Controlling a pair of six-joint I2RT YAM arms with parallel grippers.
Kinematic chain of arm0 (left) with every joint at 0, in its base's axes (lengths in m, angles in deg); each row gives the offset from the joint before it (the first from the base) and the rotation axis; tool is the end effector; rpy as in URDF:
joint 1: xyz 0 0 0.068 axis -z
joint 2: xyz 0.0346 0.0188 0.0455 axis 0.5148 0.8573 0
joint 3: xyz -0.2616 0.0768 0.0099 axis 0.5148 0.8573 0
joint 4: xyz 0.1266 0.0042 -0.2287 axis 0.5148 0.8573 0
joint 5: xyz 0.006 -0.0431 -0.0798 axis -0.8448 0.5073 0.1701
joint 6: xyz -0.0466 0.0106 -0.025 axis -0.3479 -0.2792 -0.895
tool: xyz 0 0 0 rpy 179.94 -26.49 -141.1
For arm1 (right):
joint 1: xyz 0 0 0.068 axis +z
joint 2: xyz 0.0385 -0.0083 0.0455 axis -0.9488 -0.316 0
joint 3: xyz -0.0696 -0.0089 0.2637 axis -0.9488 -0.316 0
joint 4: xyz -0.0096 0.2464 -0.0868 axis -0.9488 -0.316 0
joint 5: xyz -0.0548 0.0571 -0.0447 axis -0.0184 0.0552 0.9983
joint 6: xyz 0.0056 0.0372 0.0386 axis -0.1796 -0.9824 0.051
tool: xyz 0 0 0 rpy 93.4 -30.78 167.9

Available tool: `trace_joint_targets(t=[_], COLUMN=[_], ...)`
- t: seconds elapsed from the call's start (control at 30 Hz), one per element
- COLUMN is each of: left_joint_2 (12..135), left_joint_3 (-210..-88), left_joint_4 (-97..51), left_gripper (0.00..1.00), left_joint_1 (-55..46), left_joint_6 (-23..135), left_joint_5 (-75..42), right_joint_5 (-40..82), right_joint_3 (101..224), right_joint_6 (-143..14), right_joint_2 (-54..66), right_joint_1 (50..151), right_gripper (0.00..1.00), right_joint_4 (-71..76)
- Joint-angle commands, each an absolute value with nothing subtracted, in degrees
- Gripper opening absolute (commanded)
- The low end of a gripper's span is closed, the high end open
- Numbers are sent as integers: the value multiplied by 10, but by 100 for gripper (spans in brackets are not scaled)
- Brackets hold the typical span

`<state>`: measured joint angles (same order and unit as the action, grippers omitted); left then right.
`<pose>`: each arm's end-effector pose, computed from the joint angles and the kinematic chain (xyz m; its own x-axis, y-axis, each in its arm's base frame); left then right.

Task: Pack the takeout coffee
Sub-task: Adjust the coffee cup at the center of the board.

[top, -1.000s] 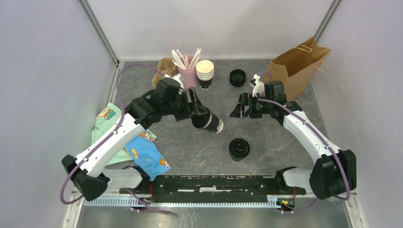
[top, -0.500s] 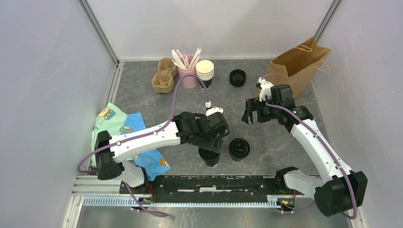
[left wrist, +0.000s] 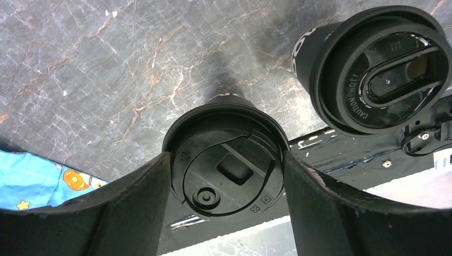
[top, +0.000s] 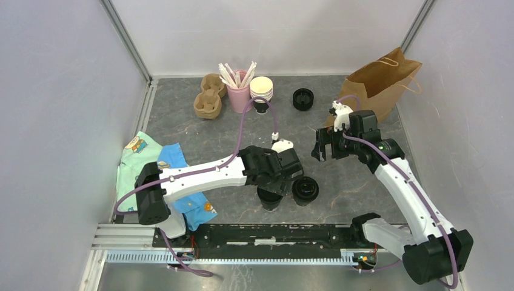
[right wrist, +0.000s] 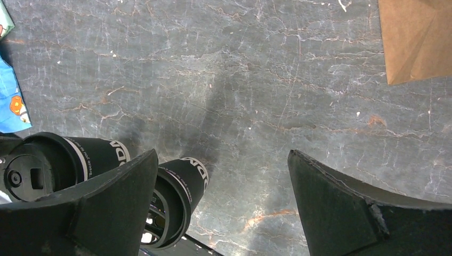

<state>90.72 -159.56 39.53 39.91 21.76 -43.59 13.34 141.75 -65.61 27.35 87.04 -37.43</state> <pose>0.1159 -0.2994 0.2923 -0.8318 0.3232 -0.4512 0.3754 0.9264 -0.0285 0.2022 0.0655 0.3054 -0.7360 -0.0637 -0.6739 -0.3384 0.8969 0.2848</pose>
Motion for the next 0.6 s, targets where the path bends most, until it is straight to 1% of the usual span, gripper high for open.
trace_joint_targets(t=[0.0, 0.17, 0.37, 0.57], left_joint_2=[896, 882, 844, 803], left_joint_3=[-1590, -1575, -1580, -1666], left_joint_4=[359, 344, 346, 382], left_gripper=[83, 91, 96, 98], left_joint_1=[403, 403, 402, 392], left_joint_6=[238, 241, 259, 351], left_joint_5=[-445, -439, -414, -423], right_joint_5=[139, 132, 134, 174], right_joint_3=[1448, 1473, 1503, 1589], right_joint_6=[-640, -632, -640, -639], right_joint_2=[285, 280, 271, 225], right_joint_1=[869, 868, 868, 869], right_gripper=[98, 98, 98, 98], right_joint_4=[-385, -399, -407, -426])
